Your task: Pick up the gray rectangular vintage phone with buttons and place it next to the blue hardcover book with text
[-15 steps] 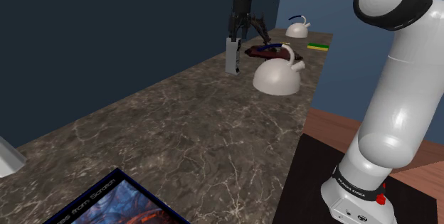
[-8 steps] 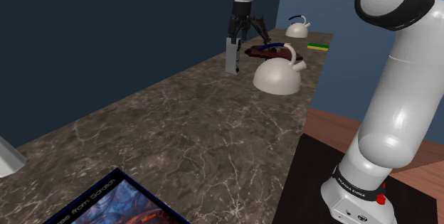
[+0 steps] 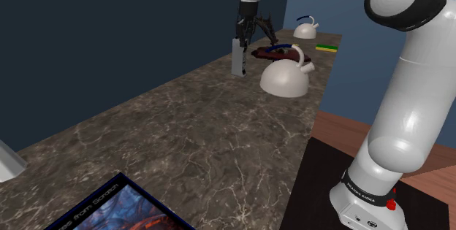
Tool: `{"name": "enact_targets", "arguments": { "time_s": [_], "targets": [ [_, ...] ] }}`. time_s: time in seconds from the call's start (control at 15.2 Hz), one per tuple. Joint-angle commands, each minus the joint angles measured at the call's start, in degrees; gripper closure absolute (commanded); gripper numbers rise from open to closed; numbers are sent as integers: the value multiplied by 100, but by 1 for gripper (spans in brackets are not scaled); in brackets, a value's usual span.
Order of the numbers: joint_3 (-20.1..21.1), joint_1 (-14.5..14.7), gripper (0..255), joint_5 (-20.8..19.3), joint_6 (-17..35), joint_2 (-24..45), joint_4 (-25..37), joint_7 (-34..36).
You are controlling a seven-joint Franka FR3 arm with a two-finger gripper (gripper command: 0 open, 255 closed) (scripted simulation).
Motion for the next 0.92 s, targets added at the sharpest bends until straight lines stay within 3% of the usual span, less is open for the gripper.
{"name": "enact_targets", "arguments": {
  "time_s": [0.0, 0.13, 0.86],
  "targets": [
    [0, 0, 255, 0, 0, 1, 0, 0],
    [0, 0, 255, 0, 2, 2, -2, 0],
    [-17, -36, 255, 50, -991, 350, 1336, -16]
  ]
}}
